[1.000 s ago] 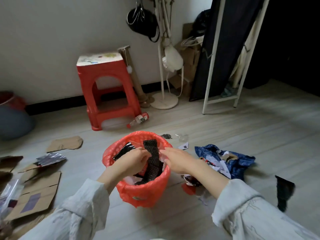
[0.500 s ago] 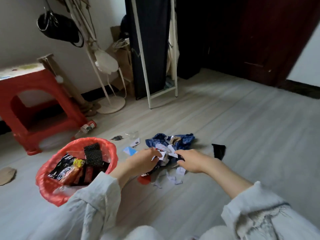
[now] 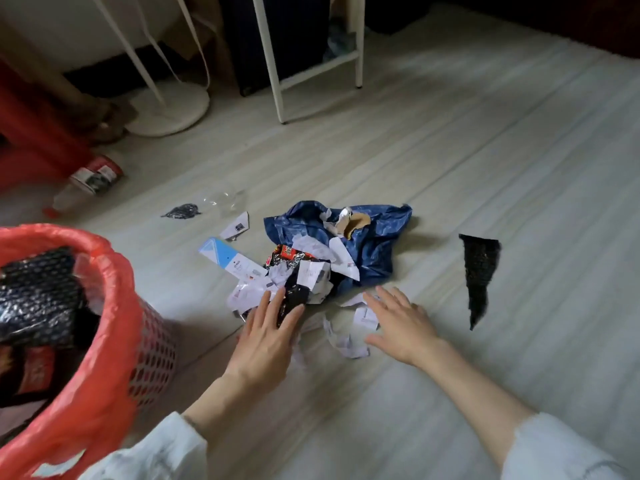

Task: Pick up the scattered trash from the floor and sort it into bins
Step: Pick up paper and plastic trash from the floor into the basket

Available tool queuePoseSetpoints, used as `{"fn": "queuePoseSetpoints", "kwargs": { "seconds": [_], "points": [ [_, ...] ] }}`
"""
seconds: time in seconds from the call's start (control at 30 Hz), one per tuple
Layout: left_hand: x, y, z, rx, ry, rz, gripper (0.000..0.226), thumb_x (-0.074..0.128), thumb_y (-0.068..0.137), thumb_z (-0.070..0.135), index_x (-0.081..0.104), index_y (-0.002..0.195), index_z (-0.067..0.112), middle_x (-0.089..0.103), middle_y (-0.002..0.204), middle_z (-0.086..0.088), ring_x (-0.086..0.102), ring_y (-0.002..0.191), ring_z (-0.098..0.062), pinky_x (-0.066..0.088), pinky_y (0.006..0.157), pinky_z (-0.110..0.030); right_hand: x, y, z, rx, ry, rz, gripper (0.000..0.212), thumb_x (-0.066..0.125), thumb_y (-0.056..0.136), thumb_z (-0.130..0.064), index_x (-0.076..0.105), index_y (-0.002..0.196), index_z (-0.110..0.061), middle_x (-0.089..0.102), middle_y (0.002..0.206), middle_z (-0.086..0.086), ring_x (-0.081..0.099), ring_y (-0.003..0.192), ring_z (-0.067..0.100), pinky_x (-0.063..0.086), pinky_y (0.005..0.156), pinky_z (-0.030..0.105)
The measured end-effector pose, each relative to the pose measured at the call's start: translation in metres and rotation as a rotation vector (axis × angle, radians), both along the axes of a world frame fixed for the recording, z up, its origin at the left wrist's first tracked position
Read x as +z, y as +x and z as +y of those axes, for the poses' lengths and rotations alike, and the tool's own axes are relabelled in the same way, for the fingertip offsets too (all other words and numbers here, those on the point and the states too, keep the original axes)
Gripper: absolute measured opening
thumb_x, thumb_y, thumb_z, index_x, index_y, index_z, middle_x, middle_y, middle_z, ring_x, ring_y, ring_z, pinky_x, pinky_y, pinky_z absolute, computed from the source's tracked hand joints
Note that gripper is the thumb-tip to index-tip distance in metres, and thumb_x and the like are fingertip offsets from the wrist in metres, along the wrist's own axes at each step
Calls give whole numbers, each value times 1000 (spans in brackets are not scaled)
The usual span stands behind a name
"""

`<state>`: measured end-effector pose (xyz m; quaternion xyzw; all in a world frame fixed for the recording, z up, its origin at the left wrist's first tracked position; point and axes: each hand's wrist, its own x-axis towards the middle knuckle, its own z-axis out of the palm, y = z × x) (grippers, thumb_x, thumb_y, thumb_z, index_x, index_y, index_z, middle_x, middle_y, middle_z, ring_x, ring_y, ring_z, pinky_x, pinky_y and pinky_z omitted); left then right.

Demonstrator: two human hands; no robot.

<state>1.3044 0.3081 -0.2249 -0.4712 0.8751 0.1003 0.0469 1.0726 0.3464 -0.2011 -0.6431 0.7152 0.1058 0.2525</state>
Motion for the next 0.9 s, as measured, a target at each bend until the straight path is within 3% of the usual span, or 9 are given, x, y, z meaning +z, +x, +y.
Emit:
{"fn": "queuePoseSetpoints", "kwargs": {
  "seconds": [0.1,0.13,0.23,0.3,0.4,0.47,0.53,0.7,0.9],
  "points": [
    [-22,6,-15,123,121,-7,89,65,81,30,7,148,21,6,155,-14,7,143,-36,20,112,-45,-31,6,-17,9,26,47,82,40,86,-64,1,148,-29,-8,158,5,-12,144,29,8,115,53],
    [-30,9,-17,104,129,-21,87,64,82,33,8,148,23,7,156,-12,7,143,-35,20,112,-46,-41,9,-20,-20,42,53,83,36,84,-69,0,148,-30,-7,158,7,-13,143,31,6,114,55],
    [-44,18,-16,-130,16,-102,73,83,56,39,50,120,27,49,135,-15,47,122,-42,47,87,-53,-60,26,-17,-110,64,67,85,33,79,-76,13,147,-29,-1,157,8,-6,143,34,10,112,56],
    [-58,25,-13,-169,-21,-89,63,85,51,38,53,104,29,47,129,-12,46,116,-36,52,78,-52,-70,44,-8,-96,56,84,85,44,72,-77,34,140,-27,9,155,13,8,142,37,21,109,54],
    [-68,30,1,-88,-18,3,68,84,53,29,47,110,27,43,120,-9,42,109,-29,54,71,-52,-87,72,3,-35,-129,108,53,79,52,-55,72,91,-20,61,113,23,58,102,40,51,80,48],
    [-71,33,10,-43,34,25,81,86,46,27,44,116,23,53,112,-10,55,102,-32,55,64,-47,-90,85,12,58,-281,123,9,74,64,-29,70,69,-24,66,75,11,60,72,29,51,58,35],
    [-71,39,17,-24,51,-20,96,90,25,33,49,111,21,63,95,-6,65,78,-29,55,54,-39,-91,89,19,175,-371,140,14,57,68,-23,68,61,-24,60,57,1,55,63,24,44,54,30],
    [-55,51,31,-72,28,-81,66,86,8,32,68,72,24,62,67,6,61,55,-15,47,50,-22,-78,68,24,216,-534,192,27,39,64,-14,62,51,-21,55,51,-4,48,68,21,23,63,33],
    [-31,50,43,-57,-47,43,52,82,33,56,63,71,26,61,67,11,62,62,-12,43,61,-24,-49,52,33,27,-485,111,9,59,50,-13,60,51,-23,56,46,-3,57,49,19,37,54,28]
  ]
}}
